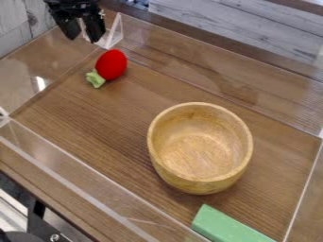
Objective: Move the red object to the left side of the table
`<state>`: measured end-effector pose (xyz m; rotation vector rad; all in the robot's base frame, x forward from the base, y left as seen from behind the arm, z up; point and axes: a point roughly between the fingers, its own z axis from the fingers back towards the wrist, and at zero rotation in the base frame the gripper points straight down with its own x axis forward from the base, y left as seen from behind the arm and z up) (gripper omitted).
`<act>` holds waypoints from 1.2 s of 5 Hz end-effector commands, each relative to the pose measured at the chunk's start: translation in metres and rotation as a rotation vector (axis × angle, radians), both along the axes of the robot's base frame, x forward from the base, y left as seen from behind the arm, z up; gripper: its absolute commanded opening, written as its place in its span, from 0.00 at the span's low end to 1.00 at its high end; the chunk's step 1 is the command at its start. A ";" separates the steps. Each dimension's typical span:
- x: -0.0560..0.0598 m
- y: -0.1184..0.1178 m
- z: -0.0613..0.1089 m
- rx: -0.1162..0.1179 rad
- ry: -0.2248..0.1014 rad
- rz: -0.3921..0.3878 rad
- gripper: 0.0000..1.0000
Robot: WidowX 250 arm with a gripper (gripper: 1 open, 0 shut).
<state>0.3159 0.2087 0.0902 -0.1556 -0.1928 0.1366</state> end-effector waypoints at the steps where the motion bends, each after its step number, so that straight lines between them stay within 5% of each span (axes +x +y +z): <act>1: 0.009 0.004 0.043 0.078 -0.095 -0.005 1.00; 6: 0.013 -0.007 0.051 0.089 -0.101 -0.017 1.00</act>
